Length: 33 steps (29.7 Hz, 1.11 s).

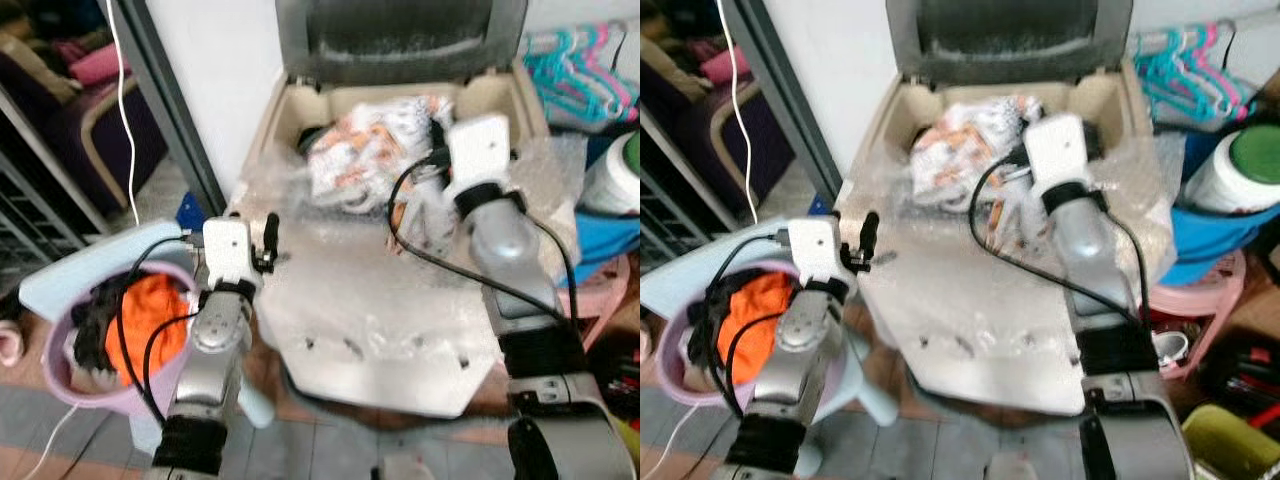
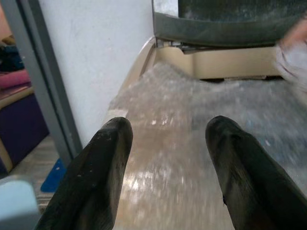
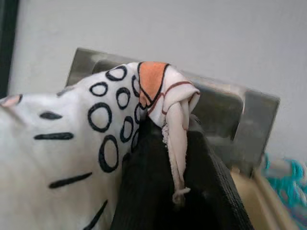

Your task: Clothes washing

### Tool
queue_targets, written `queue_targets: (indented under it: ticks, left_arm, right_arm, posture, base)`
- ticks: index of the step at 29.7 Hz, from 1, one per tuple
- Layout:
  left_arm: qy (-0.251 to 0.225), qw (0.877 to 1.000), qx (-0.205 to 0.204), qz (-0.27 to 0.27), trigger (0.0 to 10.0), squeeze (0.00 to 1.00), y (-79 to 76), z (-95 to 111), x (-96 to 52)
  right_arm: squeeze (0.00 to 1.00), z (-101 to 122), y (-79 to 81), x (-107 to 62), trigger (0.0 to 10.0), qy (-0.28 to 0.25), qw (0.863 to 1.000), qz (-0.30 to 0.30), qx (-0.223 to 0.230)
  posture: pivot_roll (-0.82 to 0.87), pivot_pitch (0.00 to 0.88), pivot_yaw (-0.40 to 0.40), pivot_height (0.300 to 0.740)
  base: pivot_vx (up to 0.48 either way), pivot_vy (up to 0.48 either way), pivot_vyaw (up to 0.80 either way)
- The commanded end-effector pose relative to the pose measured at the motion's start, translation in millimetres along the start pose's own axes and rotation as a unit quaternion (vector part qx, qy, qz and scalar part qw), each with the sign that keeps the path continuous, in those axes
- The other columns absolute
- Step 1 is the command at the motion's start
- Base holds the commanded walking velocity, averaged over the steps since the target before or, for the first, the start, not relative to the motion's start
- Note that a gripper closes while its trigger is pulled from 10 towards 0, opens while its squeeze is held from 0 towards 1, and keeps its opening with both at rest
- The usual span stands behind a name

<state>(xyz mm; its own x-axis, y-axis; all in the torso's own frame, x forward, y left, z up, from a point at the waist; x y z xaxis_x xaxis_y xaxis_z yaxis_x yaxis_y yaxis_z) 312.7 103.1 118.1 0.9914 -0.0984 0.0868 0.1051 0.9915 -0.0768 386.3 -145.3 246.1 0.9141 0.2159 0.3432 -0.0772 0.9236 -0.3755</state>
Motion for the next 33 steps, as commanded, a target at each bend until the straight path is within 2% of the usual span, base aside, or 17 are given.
queue_targets:
  ticks: [1,2,4,11,12,13,14,15,18,19,22,27,30,31,32,33]
  left_arm:
    - [0.015,1.0,-0.007,0.022,10.0,0.0,5.2,-5.8,-2.9]
    - [0.017,1.0,-0.007,0.024,10.0,0.0,5.4,-7.0,-3.7]
    - [0.021,0.999,-0.009,0.04,10.0,0.0,10.4,-9.6,-8.6]
    - [0.018,0.997,-0.009,0.078,10.0,0.0,22.1,-10.4,-20.8]
    - [0.016,0.996,-0.005,0.09,10.0,0.0,25.9,-10.4,-24.6]
    - [0.016,0.995,0.0,0.097,10.0,0.0,27.7,-10.4,-26.1]
    - [0.018,0.995,0.002,0.102,10.0,0.0,29.3,-10.6,-27.2]
    - [0.025,0.994,0.002,0.107,10.0,0.0,31.5,-11.7,-29.1]
    - [0.03,0.994,0.006,0.106,10.0,0.0,33.4,-12.5,-31.2]
    - [0.037,0.994,0.03,0.1,10.0,0.0,38.8,-12.7,-35.8]
    - [0.041,0.993,0.037,0.106,10.0,0.0,44.7,-12.2,-38.5]
    - [0.045,0.991,0.041,0.117,10.0,0.0,51.4,-12.0,-41.4]
    - [0.049,0.99,0.047,0.125,10.0,0.0,58.6,-11.5,-45.1]
    - [0.049,0.99,0.047,0.125,10.0,0.0,58.6,-11.5,-45.1]
    - [0.052,0.989,0.045,0.129,10.0,0.0,62.8,-11.9,-47.3]
    - [0.052,0.989,0.045,0.129,10.0,0.0,62.8,-11.9,-47.3]
  right_arm:
    - [0.0,16.7,3.2,16.7,10.0,-0.021,1.0,0.004,0.018]
    - [0.0,18.8,0.0,21.8,10.0,-0.02,1.0,0.001,0.024]
    - [0.0,30.1,-10.7,43.0,10.0,-0.02,0.999,0.004,0.037]
    - [0.0,65.7,-38.2,73.6,10.0,-0.045,0.997,-0.029,0.056]
    - [0.0,65.1,-41.5,78.4,10.0,-0.022,0.997,-0.042,0.052]
    - [0.46,59.5,-41.1,79.1,10.0,0.001,0.998,-0.046,0.042]
    - [0.7,53.8,-40.4,79.0,10.0,0.021,0.998,-0.048,0.035]
    - [1.0,32.8,-35.7,74.8,10.0,0.073,0.995,-0.042,0.049]
    - [1.0,7.4,-30.5,65.8,10.0,0.122,0.99,-0.036,0.057]
    - [1.0,-30.1,-27.5,44.5,10.0,0.166,0.984,-0.026,0.054]
    - [1.0,-50.6,-27.2,31.3,10.0,0.192,0.979,-0.027,0.061]
    - [1.0,-59.1,-25.3,23.7,10.0,0.191,0.98,-0.025,0.058]
    - [1.0,-55.7,-17.3,19.1,10.0,0.15,0.988,-0.008,0.03]
    - [1.0,-55.7,-17.3,19.1,10.0,0.15,0.988,-0.008,0.03]
    - [1.0,-47.8,-7.8,14.5,10.0,0.105,0.994,0.001,0.029]
    - [1.0,-47.8,-7.8,14.5,10.0,0.105,0.994,0.001,0.029]
  posture:
    - [-0.11,0.0,0.078,0.74]
    - [-0.1,0.0,0.065,0.74]
    - [-0.08,0.0,0.044,0.74]
    - [-0.02,0.0,-0.023,0.74]
    - [0.0,0.0,-0.039,0.74]
    - [0.01,0.0,-0.042,0.74]
    - [0.01,0.0,-0.042,0.74]
    - [0.03,0.0,-0.062,0.74]
    - [0.04,0.0,-0.068,0.74]
    - [0.08,0.0,-0.105,0.74]
    - [0.09,0.0,-0.125,0.74]
    - [0.09,0.0,-0.125,0.74]
    - [0.07,0.0,-0.08,0.74]
    - [0.07,0.0,-0.08,0.74]
    - [0.05,0.0,-0.041,0.74]
    - [0.05,0.0,-0.041,0.74]
  base:
    - [0.0,0.0,0.0]
    - [0.0,0.0,0.0]
    - [0.0,0.0,0.0]
    - [0.0,0.0,0.0]
    - [0.0,0.0,0.0]
    - [0.0,0.0,0.0]
    - [0.0,0.0,0.0]
    - [0.0,0.0,0.0]
    - [0.0,0.0,0.0]
    - [0.0,0.0,0.0]
    - [0.0,0.0,0.0]
    - [0.0,0.0,0.0]
    - [0.0,0.0,0.0]
    - [0.0,0.0,0.0]
    - [0.0,0.0,0.0]
    - [0.0,0.0,0.0]
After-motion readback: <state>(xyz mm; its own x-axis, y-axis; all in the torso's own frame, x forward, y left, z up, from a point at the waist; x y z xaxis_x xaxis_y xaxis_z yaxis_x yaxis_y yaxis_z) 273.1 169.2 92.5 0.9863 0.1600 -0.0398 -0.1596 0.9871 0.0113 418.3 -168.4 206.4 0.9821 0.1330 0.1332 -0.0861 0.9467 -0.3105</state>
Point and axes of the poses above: a point about 5 cm out from each wrist's last joint towards the gripper, its own x axis pointing out of the wrist towards the gripper, its own z axis along the axis of the wrist's last joint, y = z × x, the point moved 2 cm from there along x, pointing out of the wrist towards the gripper, and after that the axes turned 1 degree about -x, right-handed, at the moved point
